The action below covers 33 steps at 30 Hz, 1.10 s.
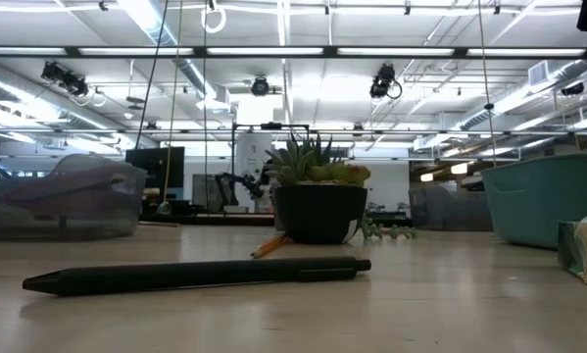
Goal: Sort crayons/erasers/pens/pencils in bins
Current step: Put the light green eraser into the green blue bin
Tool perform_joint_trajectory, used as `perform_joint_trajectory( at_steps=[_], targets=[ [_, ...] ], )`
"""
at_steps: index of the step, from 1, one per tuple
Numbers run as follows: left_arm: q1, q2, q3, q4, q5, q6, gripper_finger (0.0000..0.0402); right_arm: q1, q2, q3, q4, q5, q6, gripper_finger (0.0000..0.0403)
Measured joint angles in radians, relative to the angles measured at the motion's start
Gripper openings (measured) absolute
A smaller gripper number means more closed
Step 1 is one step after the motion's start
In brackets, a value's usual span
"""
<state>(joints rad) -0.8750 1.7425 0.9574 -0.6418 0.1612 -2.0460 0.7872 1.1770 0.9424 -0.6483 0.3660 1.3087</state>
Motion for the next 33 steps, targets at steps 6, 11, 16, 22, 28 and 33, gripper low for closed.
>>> perform_joint_trajectory(
  at_steps=[6, 11, 16, 22, 28, 33],
  targets=[
    [0.007, -0.045, -0.005, -0.012, -0.016, 0.000, 0.0103, -0.005, 0.000, 0.000, 0.000, 0.000, 0.000, 0.0220],
    [0.013, -0.095, -0.003, -0.010, -0.055, -0.004, 0.0095, -0.026, 0.000, 0.000, 0.000, 0.000, -0.009, 0.0220],
    [0.034, -0.175, -0.002, -0.005, -0.193, -0.010, 0.0099, -0.059, 0.000, 0.000, 0.026, 0.000, -0.019, 0.0220],
    [0.092, -0.308, -0.002, 0.036, -0.494, 0.025, 0.0099, -0.110, 0.000, 0.000, 0.213, 0.001, -0.092, 0.0220],
    [0.185, -0.425, -0.001, 0.219, -0.850, 0.157, 0.0097, -0.169, 0.000, 0.000, 0.482, 0.020, -0.281, 0.0220],
    [0.284, -0.462, 0.000, 0.492, -1.022, 0.386, 0.0099, -0.222, 0.000, 0.000, 0.646, 0.095, -0.443, 0.0220]
  ],
)
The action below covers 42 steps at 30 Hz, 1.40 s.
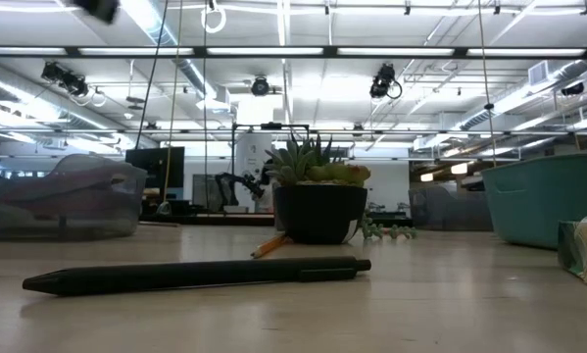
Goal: Sort crayons/erasers/pens/pencils in bins
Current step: Put the light green eraser into the green blue bin
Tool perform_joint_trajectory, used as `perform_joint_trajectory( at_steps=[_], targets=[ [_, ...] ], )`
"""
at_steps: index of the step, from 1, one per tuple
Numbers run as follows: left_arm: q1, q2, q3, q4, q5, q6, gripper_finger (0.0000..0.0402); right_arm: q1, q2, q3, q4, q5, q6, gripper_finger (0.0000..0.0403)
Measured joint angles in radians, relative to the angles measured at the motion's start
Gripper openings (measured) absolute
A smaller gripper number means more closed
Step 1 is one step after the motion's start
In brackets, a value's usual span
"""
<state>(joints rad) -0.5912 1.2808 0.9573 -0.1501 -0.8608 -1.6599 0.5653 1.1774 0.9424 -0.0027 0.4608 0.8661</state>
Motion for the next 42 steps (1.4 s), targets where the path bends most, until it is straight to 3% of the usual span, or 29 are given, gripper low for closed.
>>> perform_joint_trajectory(
  at_steps=[6, 17, 22, 29, 42],
  targets=[
    [0.115, 0.007, 0.000, 0.306, -0.024, 0.213, 0.0095, -0.052, 0.000, 0.000, 0.165, 0.060, -0.232, 0.0220],
    [0.257, 0.009, 0.000, 0.479, -0.038, 0.233, 0.0096, -0.141, 0.000, 0.045, 0.196, 0.165, -0.728, 0.0220],
    [0.281, 0.010, 0.001, 0.510, -0.037, 0.233, 0.0097, -0.220, 0.007, 0.048, 0.196, 0.155, -0.762, 0.0220],
    [0.291, 0.010, 0.000, 0.543, -0.036, 0.235, 0.0094, -0.306, 0.090, 0.063, 0.242, 0.034, -0.739, 0.0227],
    [0.309, 0.010, 0.001, 0.554, -0.005, 0.258, 0.0096, -0.384, 0.311, 0.330, 0.153, 0.032, -0.796, 0.0232]
  ],
)
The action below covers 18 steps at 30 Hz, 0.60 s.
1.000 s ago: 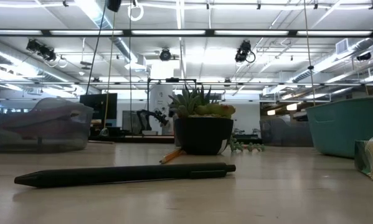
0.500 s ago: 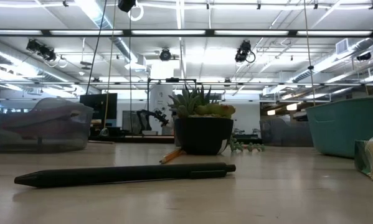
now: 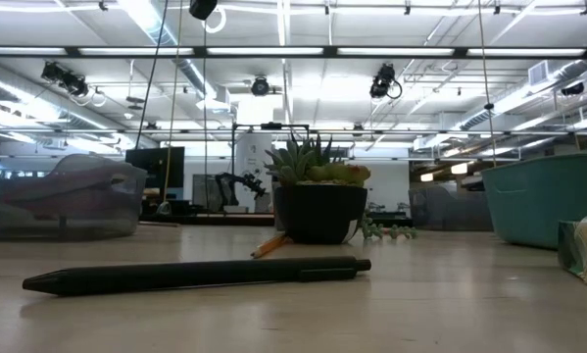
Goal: Sort crayons/erasers/pens/pencils in bins
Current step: Put the light green eraser into the green blue bin
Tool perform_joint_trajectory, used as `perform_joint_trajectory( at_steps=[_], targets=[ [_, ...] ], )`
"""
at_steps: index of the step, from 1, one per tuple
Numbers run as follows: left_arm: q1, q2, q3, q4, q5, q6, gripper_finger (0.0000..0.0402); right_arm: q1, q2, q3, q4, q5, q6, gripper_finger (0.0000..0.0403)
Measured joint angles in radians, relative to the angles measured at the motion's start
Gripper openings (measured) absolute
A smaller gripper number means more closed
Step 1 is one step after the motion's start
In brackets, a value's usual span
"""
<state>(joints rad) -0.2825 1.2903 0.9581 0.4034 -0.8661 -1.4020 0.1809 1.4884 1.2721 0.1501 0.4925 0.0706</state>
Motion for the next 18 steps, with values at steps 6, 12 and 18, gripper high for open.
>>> perform_joint_trajectory(
  at_steps=[6, 12, 18],
  targets=[
    [0.000, 0.000, 0.000, 0.010, 0.000, 0.001, 0.0099, -0.005, 0.040, 0.065, -0.108, 0.000, 0.016, 0.0232],
    [0.000, 0.000, 0.000, 0.011, 0.013, 0.004, 0.0096, -0.005, 0.036, 0.065, -0.108, 0.030, 0.053, 0.0226],
    [-0.001, 0.000, 0.000, 0.010, 0.021, 0.004, 0.0097, -0.016, 0.037, 0.065, -0.115, 0.038, 0.053, 0.0210]
  ],
)
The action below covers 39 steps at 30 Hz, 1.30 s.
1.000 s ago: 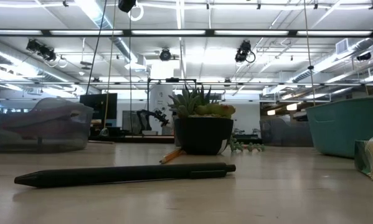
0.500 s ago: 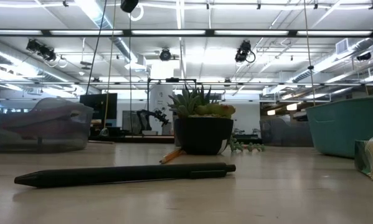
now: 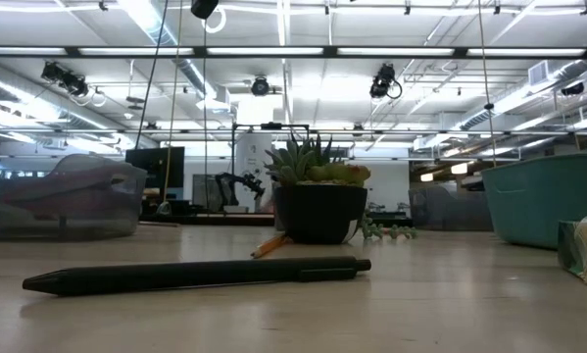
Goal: Sort crayons/erasers/pens/pencils in bins
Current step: Put the light green eraser into the green blue bin
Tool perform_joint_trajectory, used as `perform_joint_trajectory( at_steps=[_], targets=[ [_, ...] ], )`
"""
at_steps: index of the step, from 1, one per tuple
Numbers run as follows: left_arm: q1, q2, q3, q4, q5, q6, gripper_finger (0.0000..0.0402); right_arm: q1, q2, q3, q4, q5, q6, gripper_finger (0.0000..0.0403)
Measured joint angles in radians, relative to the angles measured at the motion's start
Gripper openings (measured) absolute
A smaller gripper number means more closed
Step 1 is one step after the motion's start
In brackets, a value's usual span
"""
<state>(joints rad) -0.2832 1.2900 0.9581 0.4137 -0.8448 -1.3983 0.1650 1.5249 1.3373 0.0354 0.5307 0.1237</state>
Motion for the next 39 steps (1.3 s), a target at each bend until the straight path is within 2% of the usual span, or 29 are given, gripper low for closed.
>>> perform_joint_trajectory(
  at_steps=[3, 6, 12, 15, 18, 20, 23, 26, 29, 32, 35, 39],
  targets=[
    [0.000, 0.000, 0.000, 0.000, 0.016, 0.000, 0.0097, 0.000, 0.000, 0.000, -0.015, 0.000, 0.012, 0.0190],
    [-0.001, 0.000, 0.000, -0.003, 0.021, 0.000, 0.0095, -0.001, 0.000, 0.000, -0.028, -0.001, 0.018, 0.0153],
    [-0.001, 0.000, 0.000, -0.005, 0.016, 0.003, 0.0101, 0.000, -0.004, 0.000, -0.047, -0.004, 0.038, 0.0029],
    [-0.001, -0.003, 0.002, -0.023, 0.034, 0.049, 0.0106, 0.001, -0.020, 0.000, -0.063, 0.019, 0.037, 0.0025],
    [-0.003, -0.011, 0.001, -0.054, 0.044, 0.102, 0.0112, 0.006, -0.069, 0.002, -0.168, 0.098, 0.065, 0.0025],
    [-0.003, -0.032, 0.000, -0.081, 0.047, 0.135, 0.0114, 0.007, -0.118, 0.013, -0.301, 0.133, 0.117, 0.0025],
    [-0.002, -0.075, 0.001, -0.125, 0.067, 0.201, 0.0117, 0.009, -0.195, 0.015, -0.535, 0.129, 0.245, 0.0025],
    [-0.002, -0.126, 0.001, -0.178, 0.078, 0.282, 0.0115, 0.022, -0.278, 0.015, -0.798, 0.041, 0.444, 0.0025],
    [-0.002, -0.189, 0.001, -0.199, 0.079, 0.366, 0.0113, 0.046, -0.322, 0.016, -1.059, -0.117, 0.663, 0.0031],
    [0.001, -0.239, 0.001, -0.209, 0.076, 0.452, 0.0113, 0.079, -0.334, 0.015, -1.278, -0.243, 0.794, 0.0037],
    [0.006, -0.268, 0.001, -0.212, 0.075, 0.522, 0.0115, 0.092, -0.332, 0.015, -1.411, -0.308, 0.863, 0.0038],
    [0.021, -0.273, 0.001, -0.211, 0.075, 0.549, 0.0112, 0.092, -0.320, 0.014, -1.451, -0.392, 0.904, 0.0038]
  ],
)
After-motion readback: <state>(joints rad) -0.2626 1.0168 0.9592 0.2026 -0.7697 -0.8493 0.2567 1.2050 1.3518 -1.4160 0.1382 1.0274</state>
